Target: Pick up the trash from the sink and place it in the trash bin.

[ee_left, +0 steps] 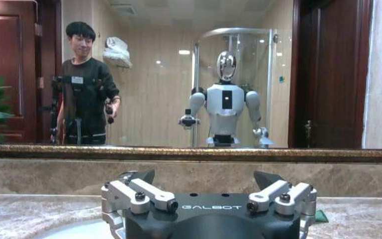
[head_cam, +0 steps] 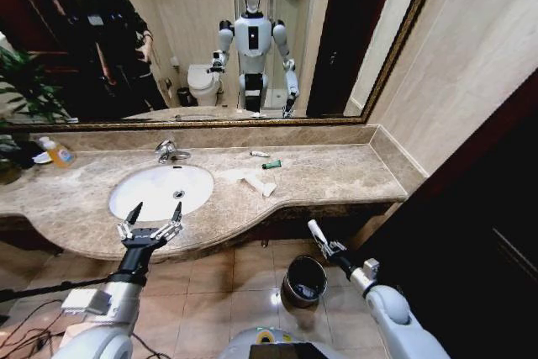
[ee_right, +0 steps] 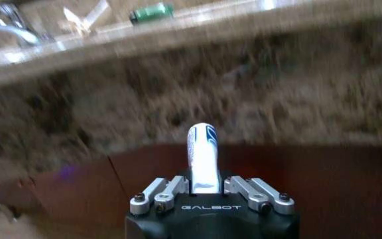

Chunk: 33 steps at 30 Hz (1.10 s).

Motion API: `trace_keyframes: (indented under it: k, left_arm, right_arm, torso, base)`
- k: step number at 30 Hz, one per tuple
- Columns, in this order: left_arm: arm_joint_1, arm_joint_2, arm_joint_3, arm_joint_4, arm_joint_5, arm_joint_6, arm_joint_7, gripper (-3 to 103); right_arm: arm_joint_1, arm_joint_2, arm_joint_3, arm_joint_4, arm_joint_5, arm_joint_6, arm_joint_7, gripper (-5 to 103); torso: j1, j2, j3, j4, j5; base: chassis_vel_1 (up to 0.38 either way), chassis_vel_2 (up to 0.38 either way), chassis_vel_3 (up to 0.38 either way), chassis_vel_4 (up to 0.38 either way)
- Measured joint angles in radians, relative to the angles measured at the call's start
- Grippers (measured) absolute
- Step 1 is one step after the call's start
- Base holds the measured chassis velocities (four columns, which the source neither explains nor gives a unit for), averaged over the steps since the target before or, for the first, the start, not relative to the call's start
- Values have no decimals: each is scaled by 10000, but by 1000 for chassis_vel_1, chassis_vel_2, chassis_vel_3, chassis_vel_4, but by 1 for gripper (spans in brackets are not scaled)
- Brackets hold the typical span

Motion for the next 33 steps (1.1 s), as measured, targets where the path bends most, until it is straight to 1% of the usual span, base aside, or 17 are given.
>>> trace_keyframes:
  k: [3,8,11,16,20,23,24,25,26,28,30,31,33]
  left_arm:
    - [1,0,0,0,0,0,0,100]
    - [0,0,0,-1,0,0,0,100]
    - [0,0,0,-1,0,0,0,100]
    - [0,0,0,0,0,0,0,100]
    - [0,0,0,0,0,0,0,100]
    - [0,0,0,-1,0,0,0,100]
    - [0,0,0,-1,0,0,0,100]
    - [0,0,0,-1,0,0,0,100]
    - [1,0,0,0,0,0,0,100]
    - [0,0,0,0,0,0,0,100]
    - [0,0,0,-1,0,0,0,100]
    - [0,0,0,0,0,-1,0,100]
    - [0,0,0,-1,0,0,0,100]
  right_arm:
    - [308,256,-56,-1095,-289,259,137,22]
    - [568,430,-87,-1945,-510,496,379,22]
    - [765,582,-251,-2598,-506,574,951,22]
    - [909,783,-331,-3061,-638,657,1187,22]
    - [975,923,-525,-3375,-781,873,1480,22]
    - [1000,913,-813,-3482,-775,988,1882,22]
    - [1004,884,-950,-3487,-765,992,2141,19]
    - [1004,884,-950,-3487,-765,992,2141,19]
    - [1008,867,-1058,-3488,-738,991,2425,22]
    - [1011,963,-1087,-3471,-705,956,2748,33]
    - [1009,1012,-1081,-3453,-705,936,2832,33]
    - [1001,1109,-1078,-3391,-703,895,3055,37]
    - [986,1153,-1098,-3310,-701,877,3210,48]
  torso:
    - [0,0,0,0,0]
    - [0,0,0,0,-1]
    - [0,1,0,-1,-2]
    - [0,0,0,0,-1]
    - [0,0,0,-1,1]
    - [-1,0,0,0,0]
    - [0,0,0,0,0]
    - [0,0,0,0,0]
    - [0,1,0,0,-3]
    - [0,1,0,-1,-2]
    - [0,1,0,-1,-1]
    - [0,1,0,0,2]
    - [0,1,0,0,-2]
  base:
    - [0,0,0,0]
    - [0,0,0,0]
    - [0,0,0,0]
    - [0,0,0,0]
    - [0,0,0,0]
    - [0,0,0,0]
    - [0,0,0,0]
    - [0,0,0,0]
    - [0,0,0,0]
    - [0,0,0,0]
    - [0,0,0,0]
    - [0,0,0,0]
    - [0,0,0,0]
